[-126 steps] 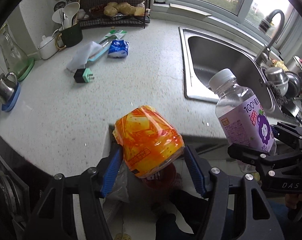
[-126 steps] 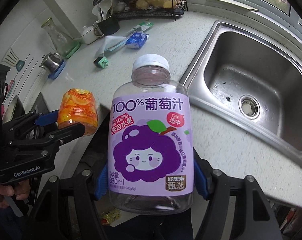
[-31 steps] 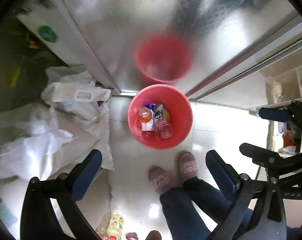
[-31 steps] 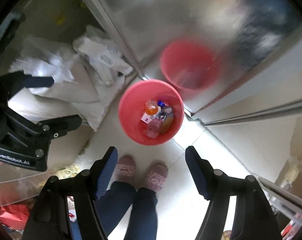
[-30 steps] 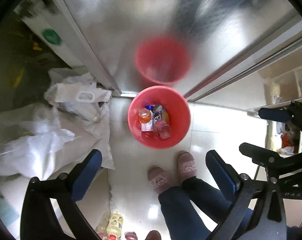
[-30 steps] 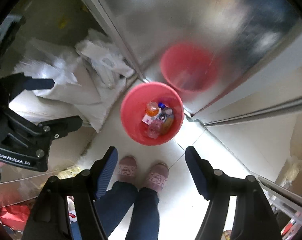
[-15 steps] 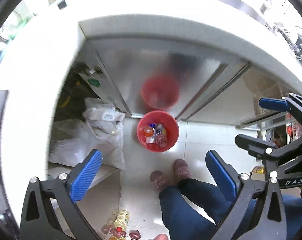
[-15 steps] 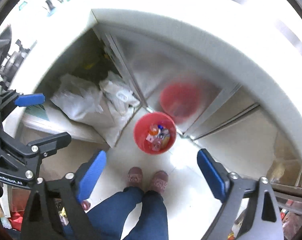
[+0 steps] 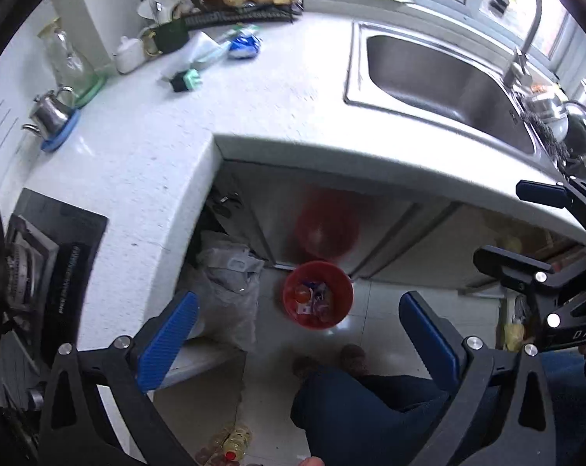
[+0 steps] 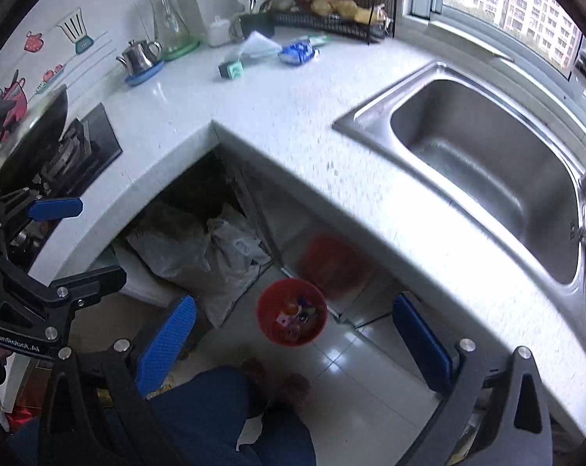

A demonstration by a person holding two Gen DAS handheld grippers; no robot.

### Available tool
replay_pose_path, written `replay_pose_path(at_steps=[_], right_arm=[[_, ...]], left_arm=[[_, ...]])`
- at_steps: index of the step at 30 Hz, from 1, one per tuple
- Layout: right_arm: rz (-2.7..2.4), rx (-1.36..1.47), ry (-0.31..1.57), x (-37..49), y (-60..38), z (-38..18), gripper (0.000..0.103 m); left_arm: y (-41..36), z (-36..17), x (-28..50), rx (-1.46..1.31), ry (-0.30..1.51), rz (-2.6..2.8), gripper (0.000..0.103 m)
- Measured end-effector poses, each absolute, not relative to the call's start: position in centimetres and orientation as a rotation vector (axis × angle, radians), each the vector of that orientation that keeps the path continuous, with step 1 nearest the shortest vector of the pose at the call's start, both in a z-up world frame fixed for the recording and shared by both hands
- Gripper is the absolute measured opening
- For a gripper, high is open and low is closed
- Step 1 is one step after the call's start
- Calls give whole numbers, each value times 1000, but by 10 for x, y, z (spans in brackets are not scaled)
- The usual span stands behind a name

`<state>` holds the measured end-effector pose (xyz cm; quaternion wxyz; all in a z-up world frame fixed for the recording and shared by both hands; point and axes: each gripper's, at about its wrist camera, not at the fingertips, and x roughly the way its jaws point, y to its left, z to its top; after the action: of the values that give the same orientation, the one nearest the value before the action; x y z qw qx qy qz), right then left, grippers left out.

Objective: Collect trash
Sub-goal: 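Raise both tools back up over the counter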

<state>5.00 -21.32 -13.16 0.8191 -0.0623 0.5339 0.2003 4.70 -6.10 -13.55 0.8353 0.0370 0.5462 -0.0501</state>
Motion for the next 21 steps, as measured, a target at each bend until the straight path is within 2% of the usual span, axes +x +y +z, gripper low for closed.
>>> replay_pose_path(at_steps=[9,21], right_arm=[[431,-124,1091,80,-203,-111,102],[431,-42,1100,167,-170,-82,102]], left_arm=[[-37,-99,78,29,1081,-54,103],[25,-77,190,-9,1032,-86,103]])
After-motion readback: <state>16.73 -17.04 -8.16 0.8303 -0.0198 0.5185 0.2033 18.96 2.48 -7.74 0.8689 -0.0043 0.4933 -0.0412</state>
